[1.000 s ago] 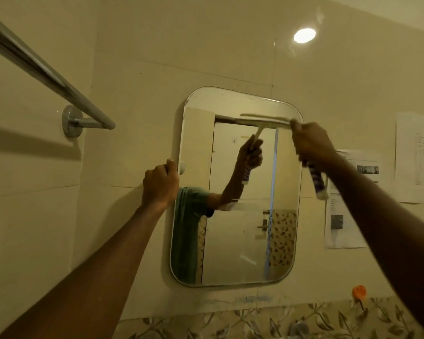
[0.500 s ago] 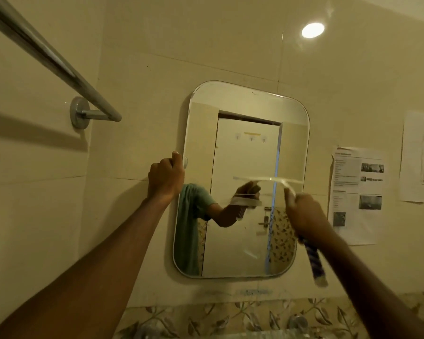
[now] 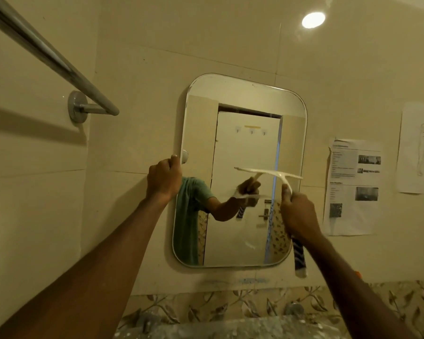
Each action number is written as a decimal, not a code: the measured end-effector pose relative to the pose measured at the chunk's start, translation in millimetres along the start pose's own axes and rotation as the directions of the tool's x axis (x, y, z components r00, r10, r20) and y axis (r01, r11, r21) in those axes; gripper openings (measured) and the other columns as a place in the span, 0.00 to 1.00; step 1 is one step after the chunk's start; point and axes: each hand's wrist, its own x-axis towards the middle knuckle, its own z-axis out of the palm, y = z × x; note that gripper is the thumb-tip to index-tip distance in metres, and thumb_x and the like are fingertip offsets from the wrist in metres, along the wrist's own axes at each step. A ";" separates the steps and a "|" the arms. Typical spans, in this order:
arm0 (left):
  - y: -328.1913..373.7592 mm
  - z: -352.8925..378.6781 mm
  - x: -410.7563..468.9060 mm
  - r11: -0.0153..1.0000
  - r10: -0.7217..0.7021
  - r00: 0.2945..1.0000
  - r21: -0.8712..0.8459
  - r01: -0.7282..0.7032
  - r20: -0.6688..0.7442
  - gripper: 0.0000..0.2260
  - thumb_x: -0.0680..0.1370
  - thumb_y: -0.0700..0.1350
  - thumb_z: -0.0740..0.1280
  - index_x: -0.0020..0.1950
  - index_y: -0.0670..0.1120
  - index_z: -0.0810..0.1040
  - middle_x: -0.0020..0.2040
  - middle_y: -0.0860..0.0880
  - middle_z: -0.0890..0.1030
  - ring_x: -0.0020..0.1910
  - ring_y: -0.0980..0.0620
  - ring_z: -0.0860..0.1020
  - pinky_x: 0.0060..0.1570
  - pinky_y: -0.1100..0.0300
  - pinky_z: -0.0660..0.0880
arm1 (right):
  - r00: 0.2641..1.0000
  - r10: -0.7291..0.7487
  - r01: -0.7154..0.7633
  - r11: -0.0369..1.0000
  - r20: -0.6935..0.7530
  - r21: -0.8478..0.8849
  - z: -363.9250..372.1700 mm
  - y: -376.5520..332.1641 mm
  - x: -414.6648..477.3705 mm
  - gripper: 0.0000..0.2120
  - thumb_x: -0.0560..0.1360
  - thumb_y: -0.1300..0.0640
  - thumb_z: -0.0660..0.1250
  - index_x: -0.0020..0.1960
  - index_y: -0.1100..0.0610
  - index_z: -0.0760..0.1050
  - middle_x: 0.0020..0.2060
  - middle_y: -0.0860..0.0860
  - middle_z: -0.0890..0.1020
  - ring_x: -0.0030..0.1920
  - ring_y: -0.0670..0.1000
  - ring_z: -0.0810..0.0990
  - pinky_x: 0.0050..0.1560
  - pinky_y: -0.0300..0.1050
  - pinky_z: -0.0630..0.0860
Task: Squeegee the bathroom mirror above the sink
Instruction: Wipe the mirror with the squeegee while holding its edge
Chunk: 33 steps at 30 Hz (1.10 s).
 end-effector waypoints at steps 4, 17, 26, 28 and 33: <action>-4.9 1.3 0.8 1.000 0.019 1.000 -0.015 -0.019 -0.004 0.22 0.83 0.49 0.51 0.46 0.37 0.78 0.40 0.43 0.75 0.40 0.49 0.71 0.38 0.58 0.63 | 0.998 0.061 -0.061 0.998 0.001 0.005 42.8 32.0 -60.7 0.24 0.82 0.47 0.52 0.36 0.59 0.74 0.29 0.61 0.79 0.25 0.57 0.76 0.28 0.53 0.77; -16.1 -9.9 3.2 0.925 -0.181 0.973 -0.311 0.218 0.144 0.27 0.79 0.58 0.51 0.48 0.38 0.80 0.46 0.37 0.82 0.43 0.42 0.83 0.46 0.47 0.82 | 0.977 -0.202 0.206 0.977 -0.067 0.049 37.6 -82.2 -20.1 0.22 0.83 0.47 0.51 0.33 0.52 0.68 0.26 0.51 0.75 0.25 0.53 0.76 0.28 0.49 0.78; -21.5 -6.3 7.9 0.936 -0.156 0.973 -0.289 0.200 0.168 0.28 0.81 0.57 0.50 0.45 0.36 0.79 0.43 0.36 0.83 0.42 0.41 0.83 0.46 0.44 0.82 | 0.993 0.013 -0.016 0.999 0.116 0.028 94.5 -3.1 -135.9 0.16 0.82 0.53 0.57 0.35 0.52 0.69 0.25 0.47 0.72 0.22 0.42 0.70 0.22 0.27 0.67; -22.1 -6.7 6.5 0.952 -0.139 0.977 -0.250 0.177 0.163 0.29 0.81 0.59 0.50 0.45 0.37 0.79 0.43 0.37 0.83 0.42 0.42 0.83 0.47 0.44 0.82 | 0.989 0.047 -0.049 0.999 0.139 0.013 91.7 -3.3 -140.5 0.16 0.82 0.52 0.56 0.36 0.52 0.70 0.26 0.47 0.73 0.24 0.42 0.70 0.23 0.27 0.67; -24.1 -9.9 10.3 0.964 -0.107 0.974 -0.218 0.151 0.200 0.34 0.78 0.63 0.48 0.44 0.36 0.80 0.42 0.36 0.83 0.40 0.40 0.83 0.45 0.43 0.81 | 0.988 -0.152 0.154 0.983 -0.033 0.103 70.0 -64.6 -87.3 0.17 0.82 0.51 0.55 0.36 0.53 0.70 0.26 0.46 0.71 0.23 0.41 0.68 0.22 0.28 0.67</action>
